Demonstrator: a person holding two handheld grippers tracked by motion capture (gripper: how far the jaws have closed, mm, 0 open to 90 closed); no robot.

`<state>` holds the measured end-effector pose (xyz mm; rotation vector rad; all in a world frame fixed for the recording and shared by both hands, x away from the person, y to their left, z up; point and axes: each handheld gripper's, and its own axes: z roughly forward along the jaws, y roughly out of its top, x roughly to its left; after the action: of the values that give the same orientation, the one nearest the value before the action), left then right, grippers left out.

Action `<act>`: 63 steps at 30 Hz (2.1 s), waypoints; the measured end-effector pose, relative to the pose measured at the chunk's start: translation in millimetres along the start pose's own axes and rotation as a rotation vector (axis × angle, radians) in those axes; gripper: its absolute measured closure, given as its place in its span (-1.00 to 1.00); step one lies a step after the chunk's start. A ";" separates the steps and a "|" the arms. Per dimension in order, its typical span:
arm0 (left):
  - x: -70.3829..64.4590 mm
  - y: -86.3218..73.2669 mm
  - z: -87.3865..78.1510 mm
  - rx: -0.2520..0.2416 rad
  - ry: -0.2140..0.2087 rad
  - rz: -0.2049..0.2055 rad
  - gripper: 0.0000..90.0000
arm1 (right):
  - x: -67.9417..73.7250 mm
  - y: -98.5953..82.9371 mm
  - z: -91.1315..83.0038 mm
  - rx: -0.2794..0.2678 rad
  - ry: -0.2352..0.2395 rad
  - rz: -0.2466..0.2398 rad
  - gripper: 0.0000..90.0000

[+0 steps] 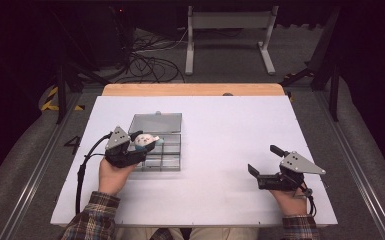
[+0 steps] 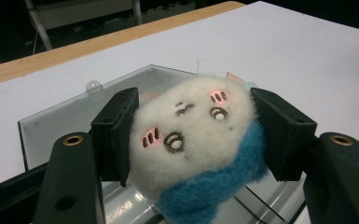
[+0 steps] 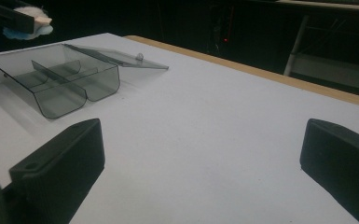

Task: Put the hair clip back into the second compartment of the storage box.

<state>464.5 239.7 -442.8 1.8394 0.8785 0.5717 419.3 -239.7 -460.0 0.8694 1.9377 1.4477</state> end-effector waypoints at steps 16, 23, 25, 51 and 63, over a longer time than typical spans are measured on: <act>3.2 0.2 12.2 0.015 0.005 -0.029 -0.21 | -0.2 0.2 0.3 0.002 0.004 0.002 -0.99; 3.2 2.6 16.8 0.031 0.013 -0.032 -0.23 | 0.0 0.4 0.7 0.002 0.002 0.003 -0.99; 1.6 4.7 18.5 0.039 0.010 -0.029 -0.23 | 0.2 0.5 1.1 0.005 0.003 0.005 -0.99; 2.1 11.9 31.2 0.115 0.021 -0.021 -0.29 | 0.5 0.6 1.9 0.005 0.004 -0.002 -0.99; 0.2 14.0 20.3 0.122 0.020 -0.007 0.35 | 0.8 0.2 2.5 0.008 0.007 -0.003 -0.99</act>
<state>483.5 224.7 -438.3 1.9425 0.9516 0.5431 420.8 -237.6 -460.4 0.8661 1.9497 1.4444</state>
